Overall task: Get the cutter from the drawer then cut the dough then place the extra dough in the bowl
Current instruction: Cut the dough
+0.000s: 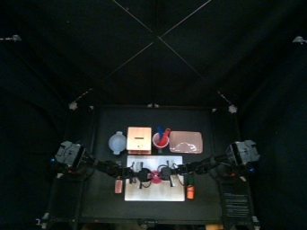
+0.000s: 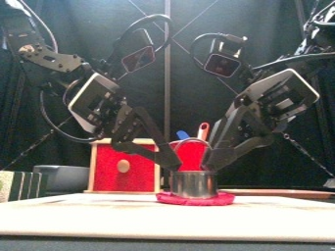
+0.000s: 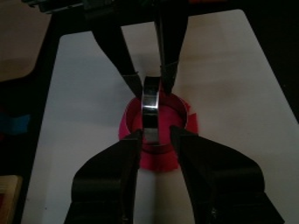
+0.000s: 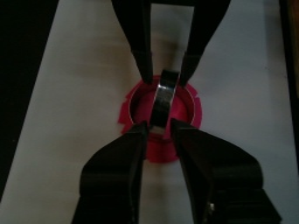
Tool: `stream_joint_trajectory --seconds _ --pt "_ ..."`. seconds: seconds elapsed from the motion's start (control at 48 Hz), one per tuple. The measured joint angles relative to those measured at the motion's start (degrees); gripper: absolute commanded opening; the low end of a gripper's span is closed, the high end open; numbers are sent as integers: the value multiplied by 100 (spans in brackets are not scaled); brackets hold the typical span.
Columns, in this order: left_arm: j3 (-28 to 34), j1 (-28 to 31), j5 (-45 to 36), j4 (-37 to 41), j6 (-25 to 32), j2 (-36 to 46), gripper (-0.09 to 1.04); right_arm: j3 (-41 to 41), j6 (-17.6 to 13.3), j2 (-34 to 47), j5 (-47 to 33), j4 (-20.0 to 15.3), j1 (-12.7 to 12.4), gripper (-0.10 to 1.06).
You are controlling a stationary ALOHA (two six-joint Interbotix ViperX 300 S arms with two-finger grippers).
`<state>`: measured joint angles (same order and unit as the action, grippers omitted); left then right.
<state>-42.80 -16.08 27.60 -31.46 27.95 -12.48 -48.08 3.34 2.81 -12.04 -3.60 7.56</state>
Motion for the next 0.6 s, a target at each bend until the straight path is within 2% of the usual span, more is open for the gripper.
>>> stream_joint_trajectory --seconds 0.417,0.604 --pt "-369 -35 554 -18 0 501 70 123 0 -97 88 9 -35 82" --pt "-580 -105 642 -413 9 527 59 193 -9 -158 290 -44 -123 82"
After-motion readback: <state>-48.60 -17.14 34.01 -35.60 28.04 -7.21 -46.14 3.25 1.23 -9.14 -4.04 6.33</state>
